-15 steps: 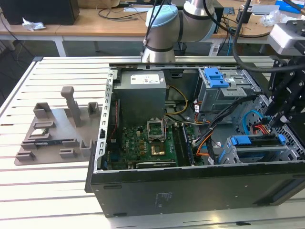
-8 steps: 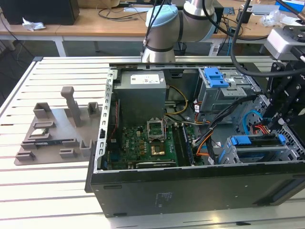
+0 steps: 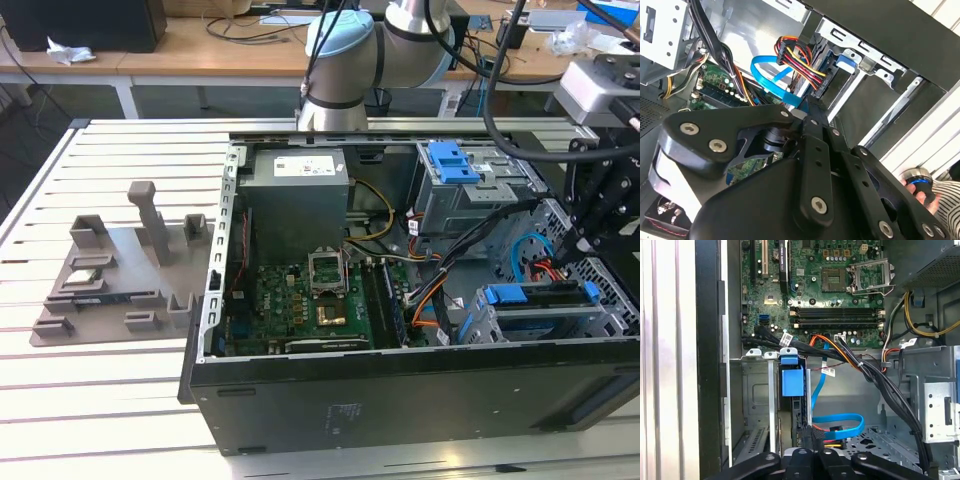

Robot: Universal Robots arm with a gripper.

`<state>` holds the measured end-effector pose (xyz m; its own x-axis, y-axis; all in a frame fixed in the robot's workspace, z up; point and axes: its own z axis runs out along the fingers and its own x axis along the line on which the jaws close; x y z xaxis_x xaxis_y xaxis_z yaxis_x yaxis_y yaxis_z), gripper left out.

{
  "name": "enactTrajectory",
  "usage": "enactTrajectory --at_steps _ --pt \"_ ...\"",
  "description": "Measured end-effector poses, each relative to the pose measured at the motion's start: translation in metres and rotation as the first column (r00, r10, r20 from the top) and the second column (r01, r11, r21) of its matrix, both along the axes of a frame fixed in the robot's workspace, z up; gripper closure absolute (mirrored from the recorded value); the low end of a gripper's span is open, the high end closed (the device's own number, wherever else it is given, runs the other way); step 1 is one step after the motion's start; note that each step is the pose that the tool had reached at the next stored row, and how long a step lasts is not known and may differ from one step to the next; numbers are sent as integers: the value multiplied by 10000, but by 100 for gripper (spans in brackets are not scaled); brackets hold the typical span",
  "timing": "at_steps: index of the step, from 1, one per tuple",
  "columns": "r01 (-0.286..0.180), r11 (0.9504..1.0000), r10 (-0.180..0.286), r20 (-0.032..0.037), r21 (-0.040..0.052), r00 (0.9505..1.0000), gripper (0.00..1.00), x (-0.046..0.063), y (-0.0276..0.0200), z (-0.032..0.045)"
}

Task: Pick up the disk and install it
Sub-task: 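Insert the second disk wire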

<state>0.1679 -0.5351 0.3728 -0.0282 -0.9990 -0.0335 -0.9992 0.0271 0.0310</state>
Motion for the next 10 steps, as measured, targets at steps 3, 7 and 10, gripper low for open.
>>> enactTrajectory --at_steps 3,7,10 --pt "-1 10000 1 0 -41 10000 90 -31 -92 -3" --pt "-2 10000 2 -11 -50 10000 90 -37 -173 -76" --pt "-2 10000 2 -14 -50 10000 90 -44 -174 -128"
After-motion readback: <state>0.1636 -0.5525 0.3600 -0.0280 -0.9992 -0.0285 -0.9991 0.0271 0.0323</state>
